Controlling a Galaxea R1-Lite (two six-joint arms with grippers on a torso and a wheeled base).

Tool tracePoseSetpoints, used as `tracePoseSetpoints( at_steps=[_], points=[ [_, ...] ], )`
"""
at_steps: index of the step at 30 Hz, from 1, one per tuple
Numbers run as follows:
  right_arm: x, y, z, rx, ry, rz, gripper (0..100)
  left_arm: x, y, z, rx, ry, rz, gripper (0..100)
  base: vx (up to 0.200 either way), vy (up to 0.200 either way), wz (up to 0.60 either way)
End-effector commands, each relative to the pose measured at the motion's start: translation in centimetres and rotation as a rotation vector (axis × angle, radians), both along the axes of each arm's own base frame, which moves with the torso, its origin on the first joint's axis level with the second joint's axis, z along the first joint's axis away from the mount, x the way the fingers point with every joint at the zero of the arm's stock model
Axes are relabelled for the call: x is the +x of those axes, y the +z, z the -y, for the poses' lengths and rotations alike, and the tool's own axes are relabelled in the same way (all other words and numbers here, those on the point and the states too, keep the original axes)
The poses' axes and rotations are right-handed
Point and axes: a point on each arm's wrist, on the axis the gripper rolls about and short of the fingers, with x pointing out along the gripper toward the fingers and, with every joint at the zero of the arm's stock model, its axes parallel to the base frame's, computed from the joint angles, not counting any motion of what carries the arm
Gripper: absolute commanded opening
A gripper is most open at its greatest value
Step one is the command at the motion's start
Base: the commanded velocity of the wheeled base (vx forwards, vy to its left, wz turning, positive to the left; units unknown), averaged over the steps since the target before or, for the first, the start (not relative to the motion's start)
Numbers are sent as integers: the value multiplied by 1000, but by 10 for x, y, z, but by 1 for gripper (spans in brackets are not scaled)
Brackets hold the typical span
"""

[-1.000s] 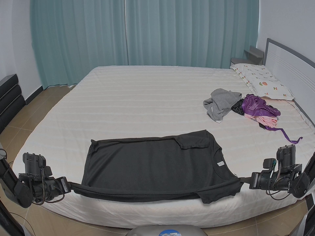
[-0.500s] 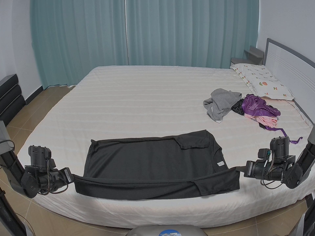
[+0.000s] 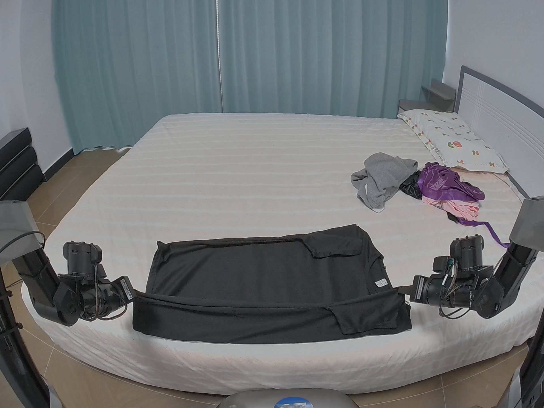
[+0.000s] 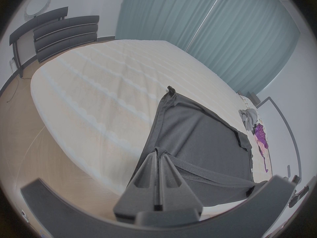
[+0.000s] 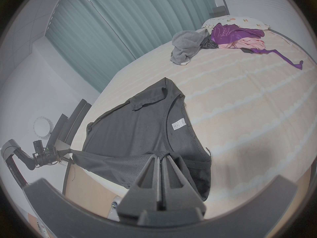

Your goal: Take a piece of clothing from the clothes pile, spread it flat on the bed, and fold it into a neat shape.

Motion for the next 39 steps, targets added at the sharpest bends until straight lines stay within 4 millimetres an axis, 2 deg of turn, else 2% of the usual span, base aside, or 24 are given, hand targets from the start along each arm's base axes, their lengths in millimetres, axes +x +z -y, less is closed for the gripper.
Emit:
tracePoseSetpoints(
  at_steps=[1,5,13,19,26,35,36,39],
  points=[
    [7,-13,-1,-1,1,-28,0,2,1,1,4,0,5,0,0,0,0],
    [9,-13,-2,4,-3,-22,0,1,10,0,10,2,35,0,0,0,0],
    [10,-13,-2,22,-20,-29,0,-1,8,1,11,-2,23,0,0,0,0],
    [14,-18,-2,23,-23,-36,0,7,-4,1,8,-6,-3,0,0,0,0],
    [21,-32,-3,20,-20,-62,0,19,-30,1,1,-9,-59,0,0,0,0],
    [29,-47,-6,35,-34,-93,0,24,-42,4,-6,-19,-84,0,0,0,0],
    [28,-47,-6,35,-34,-95,100,24,-42,5,-6,-20,-84,100,0,0,0],
    [28,-46,-6,43,-36,-92,100,26,-44,5,-9,-20,-86,100,0,0,0]
  ],
)
